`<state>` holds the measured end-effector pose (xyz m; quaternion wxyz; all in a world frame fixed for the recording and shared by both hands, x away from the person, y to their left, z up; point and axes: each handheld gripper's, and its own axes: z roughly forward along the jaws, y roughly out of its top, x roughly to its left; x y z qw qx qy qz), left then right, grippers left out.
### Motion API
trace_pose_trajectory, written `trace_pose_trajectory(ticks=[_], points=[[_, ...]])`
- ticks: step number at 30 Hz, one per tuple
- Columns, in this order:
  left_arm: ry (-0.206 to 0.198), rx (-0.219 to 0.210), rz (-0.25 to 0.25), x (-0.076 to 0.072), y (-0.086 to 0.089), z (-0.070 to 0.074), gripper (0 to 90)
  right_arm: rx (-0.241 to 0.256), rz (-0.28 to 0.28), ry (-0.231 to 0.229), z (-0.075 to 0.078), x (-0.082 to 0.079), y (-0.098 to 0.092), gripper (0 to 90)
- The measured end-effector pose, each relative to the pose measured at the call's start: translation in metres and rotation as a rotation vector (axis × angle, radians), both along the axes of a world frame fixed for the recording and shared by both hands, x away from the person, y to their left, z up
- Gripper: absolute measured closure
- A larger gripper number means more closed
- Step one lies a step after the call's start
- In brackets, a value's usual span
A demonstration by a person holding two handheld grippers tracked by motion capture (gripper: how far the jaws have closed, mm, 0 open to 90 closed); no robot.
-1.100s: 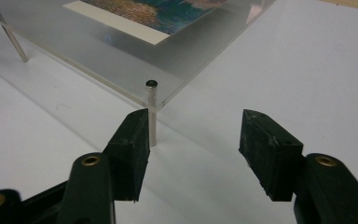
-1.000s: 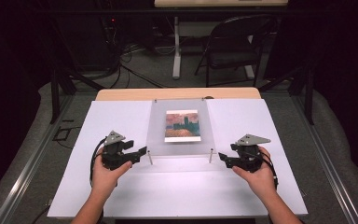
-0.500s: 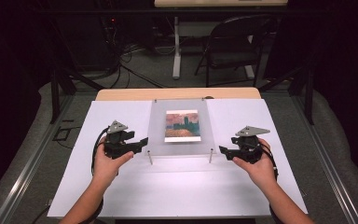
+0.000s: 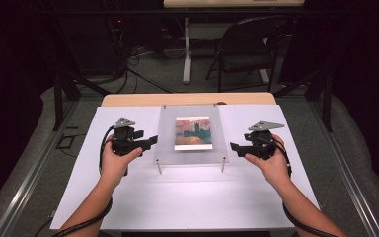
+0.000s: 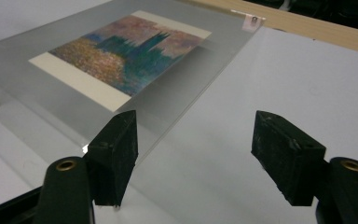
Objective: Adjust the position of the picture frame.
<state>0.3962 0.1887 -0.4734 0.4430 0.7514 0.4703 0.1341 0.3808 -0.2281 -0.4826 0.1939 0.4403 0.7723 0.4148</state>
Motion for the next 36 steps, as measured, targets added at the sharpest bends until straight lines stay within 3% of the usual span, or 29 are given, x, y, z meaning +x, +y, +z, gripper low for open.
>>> trace_pose_trajectory(ticks=[8,17,24,28,34,36], points=[[0.007,-0.006,0.026,0.017,-0.002,0.001,32.6,0.006,-0.010,0.011,0.003,0.018,0.003,32.3],[0.063,0.016,0.068,0.039,-0.008,-0.013,32.7,0.012,-0.030,0.064,-0.010,0.042,0.011,32.4],[0.104,0.027,0.109,0.058,-0.016,-0.024,33.0,0.055,-0.056,0.115,-0.021,0.060,0.016,33.3],[0.118,0.039,0.124,0.069,-0.021,-0.029,33.2,0.055,-0.075,0.133,-0.025,0.071,0.020,34.1],[0.152,0.018,0.150,0.084,-0.028,-0.038,33.9,0.102,-0.093,0.170,-0.030,0.085,0.028,36.1],[0.170,0.015,0.150,0.088,-0.031,-0.041,34.1,0.090,-0.094,0.175,-0.032,0.089,0.032,36.4]])
